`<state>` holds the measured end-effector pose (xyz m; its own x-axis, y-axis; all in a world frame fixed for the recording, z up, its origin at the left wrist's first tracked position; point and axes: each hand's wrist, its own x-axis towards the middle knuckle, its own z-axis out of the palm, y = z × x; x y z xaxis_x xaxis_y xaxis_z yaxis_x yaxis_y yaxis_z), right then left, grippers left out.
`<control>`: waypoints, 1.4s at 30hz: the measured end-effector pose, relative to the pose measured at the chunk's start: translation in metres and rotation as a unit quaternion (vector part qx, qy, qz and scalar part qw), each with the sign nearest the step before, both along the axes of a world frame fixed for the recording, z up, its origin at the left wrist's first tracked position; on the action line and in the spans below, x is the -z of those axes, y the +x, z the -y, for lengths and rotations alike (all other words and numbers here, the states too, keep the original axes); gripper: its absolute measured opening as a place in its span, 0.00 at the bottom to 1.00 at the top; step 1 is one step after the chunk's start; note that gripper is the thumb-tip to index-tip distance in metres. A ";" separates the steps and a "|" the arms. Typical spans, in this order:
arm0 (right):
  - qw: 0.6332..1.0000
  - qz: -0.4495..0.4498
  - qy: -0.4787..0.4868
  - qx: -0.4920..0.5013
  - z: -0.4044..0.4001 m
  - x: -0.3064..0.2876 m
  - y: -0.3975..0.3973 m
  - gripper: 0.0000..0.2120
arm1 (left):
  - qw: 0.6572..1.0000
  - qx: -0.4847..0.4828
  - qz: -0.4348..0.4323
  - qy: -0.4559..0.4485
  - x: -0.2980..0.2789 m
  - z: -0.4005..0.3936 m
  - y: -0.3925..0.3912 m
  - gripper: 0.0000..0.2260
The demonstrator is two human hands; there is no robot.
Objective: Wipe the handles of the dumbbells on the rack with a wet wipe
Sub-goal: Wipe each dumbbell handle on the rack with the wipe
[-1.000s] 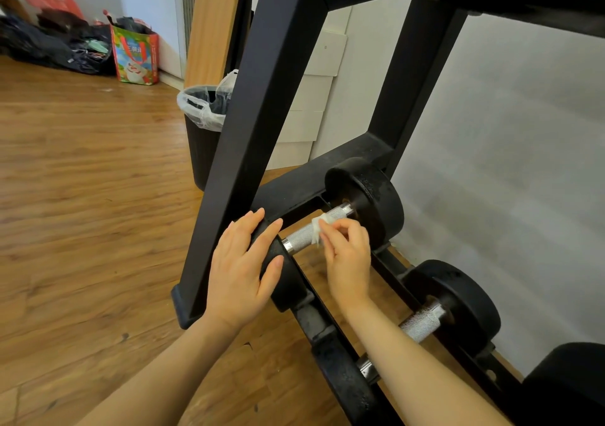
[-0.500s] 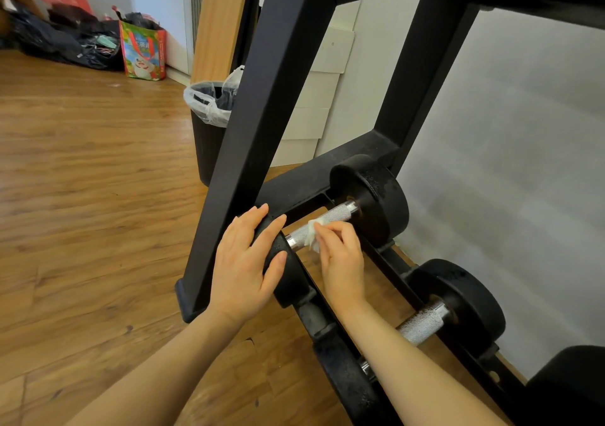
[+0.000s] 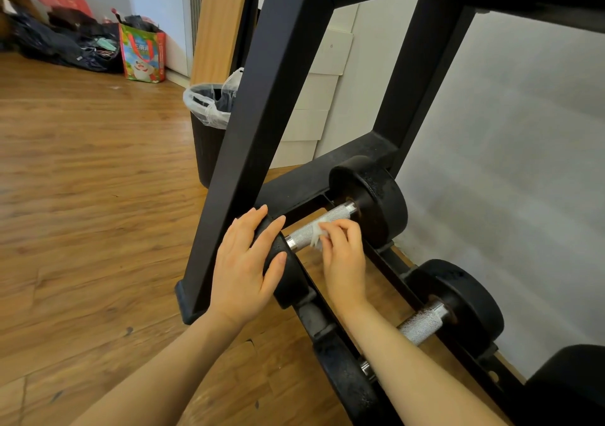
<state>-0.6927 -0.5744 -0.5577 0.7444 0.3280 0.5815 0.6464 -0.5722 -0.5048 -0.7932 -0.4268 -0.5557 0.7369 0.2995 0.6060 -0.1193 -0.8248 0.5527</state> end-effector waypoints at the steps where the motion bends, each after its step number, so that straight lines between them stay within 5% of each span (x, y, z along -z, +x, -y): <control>1: 1.000 -0.003 0.002 -0.005 0.000 0.003 0.002 0.12 | 1.000 -0.002 -0.001 -0.002 0.000 0.001 0.000 0.24; 7: 0.994 0.022 -0.077 -0.079 -0.005 0.010 -0.005 0.13 | 0.997 -0.025 -0.008 -0.074 0.006 0.006 -0.006 0.30; 15: 0.982 0.063 -0.114 -0.133 -0.004 0.001 0.005 0.16 | 0.999 -0.041 -0.029 -0.021 0.003 0.002 -0.010 0.29; 23: 0.955 -0.025 -0.196 -0.221 -0.009 -0.023 0.023 0.18 | 0.998 -0.051 -0.031 -0.017 0.005 0.003 -0.010 0.29; 42: 0.969 0.049 -0.137 -0.198 0.000 -0.021 0.023 0.16 | 0.999 -0.033 -0.006 -0.022 0.012 0.000 -0.006 0.28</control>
